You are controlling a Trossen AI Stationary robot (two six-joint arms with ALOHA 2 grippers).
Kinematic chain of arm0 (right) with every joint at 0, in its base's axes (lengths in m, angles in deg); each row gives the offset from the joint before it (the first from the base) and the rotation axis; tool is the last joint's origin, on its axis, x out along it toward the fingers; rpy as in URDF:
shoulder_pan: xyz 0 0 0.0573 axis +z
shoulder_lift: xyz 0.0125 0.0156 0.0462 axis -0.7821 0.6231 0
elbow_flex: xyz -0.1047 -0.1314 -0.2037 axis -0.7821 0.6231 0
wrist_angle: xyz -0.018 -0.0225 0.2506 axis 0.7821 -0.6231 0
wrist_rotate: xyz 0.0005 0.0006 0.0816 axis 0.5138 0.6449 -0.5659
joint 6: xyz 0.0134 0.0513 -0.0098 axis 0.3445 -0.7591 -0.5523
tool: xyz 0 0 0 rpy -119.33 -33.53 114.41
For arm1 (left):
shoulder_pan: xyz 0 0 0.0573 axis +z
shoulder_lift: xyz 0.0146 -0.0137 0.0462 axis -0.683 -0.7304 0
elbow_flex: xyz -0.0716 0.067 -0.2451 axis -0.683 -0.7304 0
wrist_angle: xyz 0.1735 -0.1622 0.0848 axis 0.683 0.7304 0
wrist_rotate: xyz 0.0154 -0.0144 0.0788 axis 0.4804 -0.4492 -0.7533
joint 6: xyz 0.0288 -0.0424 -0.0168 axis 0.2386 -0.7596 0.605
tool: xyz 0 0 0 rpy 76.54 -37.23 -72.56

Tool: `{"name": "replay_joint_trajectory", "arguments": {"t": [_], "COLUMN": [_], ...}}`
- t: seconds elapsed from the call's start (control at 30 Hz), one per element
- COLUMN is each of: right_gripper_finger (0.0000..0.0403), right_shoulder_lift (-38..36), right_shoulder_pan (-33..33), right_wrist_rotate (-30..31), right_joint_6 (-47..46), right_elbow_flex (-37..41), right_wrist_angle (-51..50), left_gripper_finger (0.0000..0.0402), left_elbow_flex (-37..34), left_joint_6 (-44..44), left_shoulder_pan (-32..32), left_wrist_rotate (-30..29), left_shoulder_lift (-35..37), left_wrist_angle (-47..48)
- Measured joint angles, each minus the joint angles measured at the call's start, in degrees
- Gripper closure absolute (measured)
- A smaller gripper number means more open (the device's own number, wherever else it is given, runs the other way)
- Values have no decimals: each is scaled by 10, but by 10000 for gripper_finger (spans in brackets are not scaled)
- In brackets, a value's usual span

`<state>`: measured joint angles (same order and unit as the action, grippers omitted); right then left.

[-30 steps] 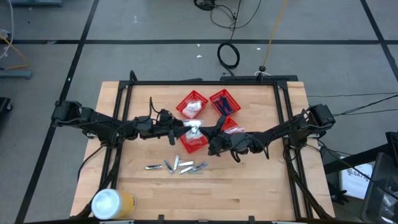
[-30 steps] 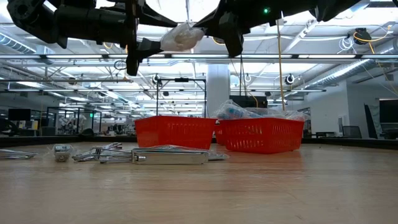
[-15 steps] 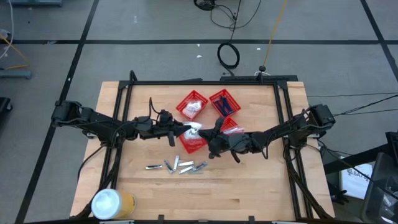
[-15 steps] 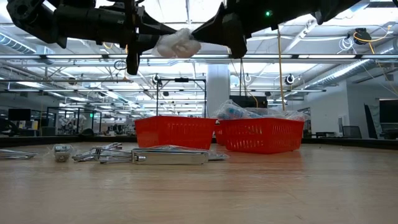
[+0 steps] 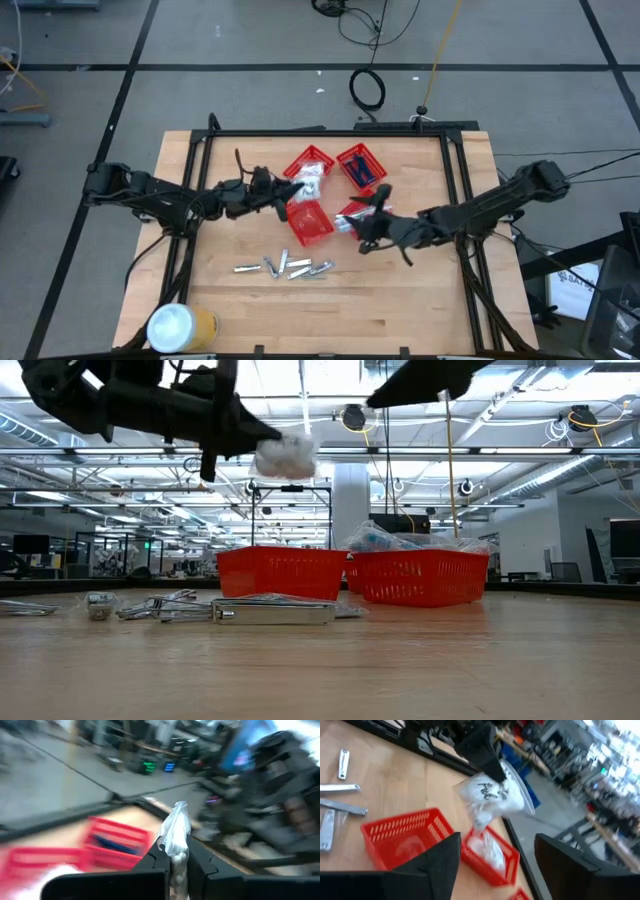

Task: Pick & Place Travel size toiletries
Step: Put the transparent cotton pack into the top left red bin

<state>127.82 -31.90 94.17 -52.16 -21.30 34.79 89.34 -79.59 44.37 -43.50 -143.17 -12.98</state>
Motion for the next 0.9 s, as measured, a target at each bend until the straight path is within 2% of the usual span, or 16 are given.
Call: {"name": "replay_joint_trajectory", "arguments": {"t": [0.17, 0.37, 0.53, 0.63, 0.73, 0.9], "right_gripper_finger": [152, 165, 176, 182, 185, 189], "right_shoulder_lift": [-58, -106, -155, -186, -213, -244], "right_shoulder_pan": [-3, -14, -28, -29, -29, -29], "right_wrist_rotate": [0, 3, 4, 3, 3, 2], "right_joint_6": [-87, -102, -73, -49, -25, -12], "right_elbow_flex": [1, 63, 145, 185, 217, 245], "right_wrist_angle": [-113, -105, -3, 61, 111, 146], "left_gripper_finger": [390, 393, 388, 381, 386, 389], "left_elbow_flex": [59, 206, 272, 292, 302, 304], "left_joint_6": [33, 108, 228, 281, 296, 296], "left_shoulder_pan": [63, 110, 113, 112, 114, 123], "left_wrist_rotate": [-39, -42, -61, -102, -138, -138], "left_shoulder_lift": [0, -51, -132, -181, -220, -270], "left_wrist_angle": [130, 364, 375, 379, 375, 375]}}
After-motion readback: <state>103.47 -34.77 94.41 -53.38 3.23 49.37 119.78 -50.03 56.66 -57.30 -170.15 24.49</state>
